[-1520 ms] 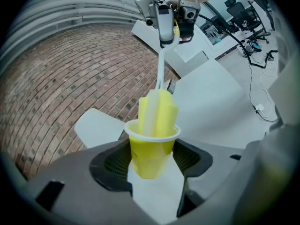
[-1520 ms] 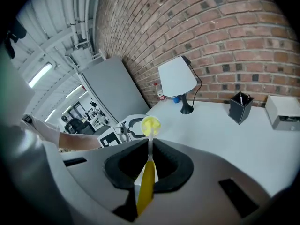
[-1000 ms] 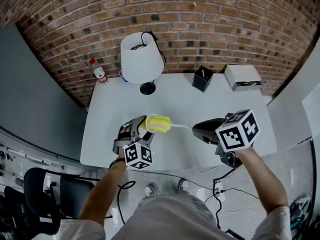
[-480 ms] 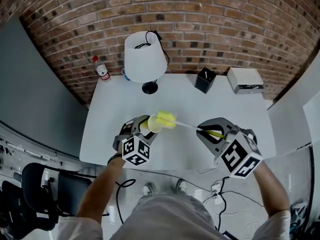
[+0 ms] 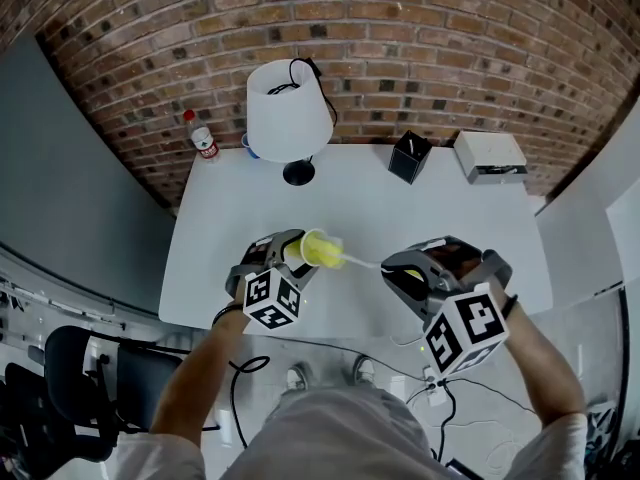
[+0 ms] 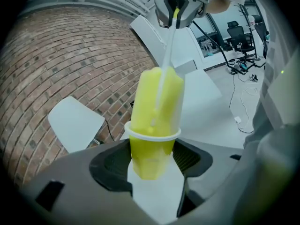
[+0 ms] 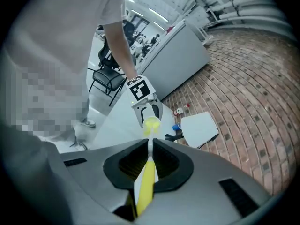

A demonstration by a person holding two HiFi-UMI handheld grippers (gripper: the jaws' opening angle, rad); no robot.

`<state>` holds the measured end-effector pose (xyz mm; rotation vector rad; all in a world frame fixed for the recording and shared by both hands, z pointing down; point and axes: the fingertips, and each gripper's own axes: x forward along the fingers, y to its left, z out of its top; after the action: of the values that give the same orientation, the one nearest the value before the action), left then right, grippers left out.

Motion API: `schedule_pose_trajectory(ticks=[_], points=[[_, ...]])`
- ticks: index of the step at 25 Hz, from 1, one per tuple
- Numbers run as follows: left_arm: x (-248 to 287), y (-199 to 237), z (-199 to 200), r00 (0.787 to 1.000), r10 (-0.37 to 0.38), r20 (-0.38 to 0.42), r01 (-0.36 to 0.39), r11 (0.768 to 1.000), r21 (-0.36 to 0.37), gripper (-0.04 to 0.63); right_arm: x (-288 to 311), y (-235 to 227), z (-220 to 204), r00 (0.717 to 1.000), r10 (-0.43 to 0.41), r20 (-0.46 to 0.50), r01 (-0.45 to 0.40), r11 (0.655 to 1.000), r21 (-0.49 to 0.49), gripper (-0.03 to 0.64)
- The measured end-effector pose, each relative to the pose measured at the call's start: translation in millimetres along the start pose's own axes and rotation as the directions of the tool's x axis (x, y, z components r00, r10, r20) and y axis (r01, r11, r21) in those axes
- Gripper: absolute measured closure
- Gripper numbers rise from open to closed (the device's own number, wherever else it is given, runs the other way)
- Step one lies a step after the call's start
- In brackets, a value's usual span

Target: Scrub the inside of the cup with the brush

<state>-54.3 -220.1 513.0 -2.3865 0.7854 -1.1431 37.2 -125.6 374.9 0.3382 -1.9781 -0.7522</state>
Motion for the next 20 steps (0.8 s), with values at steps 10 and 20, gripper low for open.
schedule_pose_trajectory(ticks=[10, 20], points=[[-3, -6, 15, 1.0, -0.001, -0.002, 0.001, 0.996, 0.087, 0.308, 12, 4, 3, 1.0, 0.006, -0.02, -0.007, 0.998, -0.059, 0.588], [-7, -5, 26, 0.999, 0.034, 0.009, -0.034, 0.994, 0.101, 0.308, 25, 3, 5, 1.0, -0.002, -0.012, 0.001, 1.0, -0.024, 0.588]])
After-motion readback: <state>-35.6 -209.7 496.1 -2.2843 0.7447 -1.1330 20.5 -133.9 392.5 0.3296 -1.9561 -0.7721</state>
